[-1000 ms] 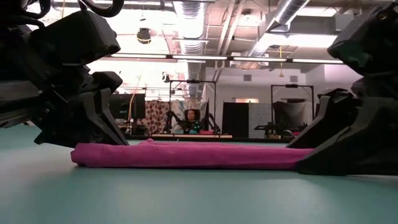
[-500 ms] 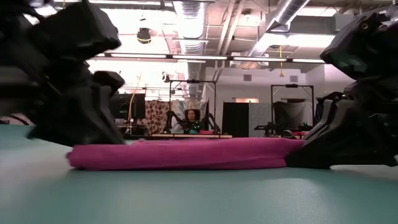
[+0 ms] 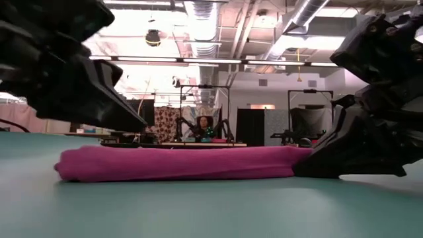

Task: Roll towel
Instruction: Roll the pink towel

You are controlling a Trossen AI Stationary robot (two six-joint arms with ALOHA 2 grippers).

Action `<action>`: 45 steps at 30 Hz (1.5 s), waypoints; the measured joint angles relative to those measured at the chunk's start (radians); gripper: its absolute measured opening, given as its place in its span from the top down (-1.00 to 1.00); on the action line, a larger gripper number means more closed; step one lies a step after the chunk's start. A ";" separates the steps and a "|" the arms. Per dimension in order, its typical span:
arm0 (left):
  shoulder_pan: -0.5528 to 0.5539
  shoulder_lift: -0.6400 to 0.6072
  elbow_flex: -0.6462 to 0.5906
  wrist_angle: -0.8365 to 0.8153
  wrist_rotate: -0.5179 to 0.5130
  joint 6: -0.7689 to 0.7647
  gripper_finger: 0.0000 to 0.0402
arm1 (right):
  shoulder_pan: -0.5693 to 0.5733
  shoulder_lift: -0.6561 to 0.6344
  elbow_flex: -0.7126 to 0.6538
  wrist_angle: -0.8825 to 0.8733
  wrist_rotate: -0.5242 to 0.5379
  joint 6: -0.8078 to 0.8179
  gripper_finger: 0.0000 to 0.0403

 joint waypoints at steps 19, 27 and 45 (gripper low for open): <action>0.059 0.089 -0.005 0.029 0.222 -0.082 1.00 | -0.049 -0.279 0.088 -0.309 -0.332 0.260 0.94; 0.090 0.089 -0.005 0.035 0.369 -0.100 1.00 | -0.137 -0.325 0.088 -0.436 -0.485 0.554 0.94; 0.158 0.088 -0.005 0.031 0.643 -0.148 1.00 | -0.269 -0.332 0.095 -0.388 -0.613 0.578 0.94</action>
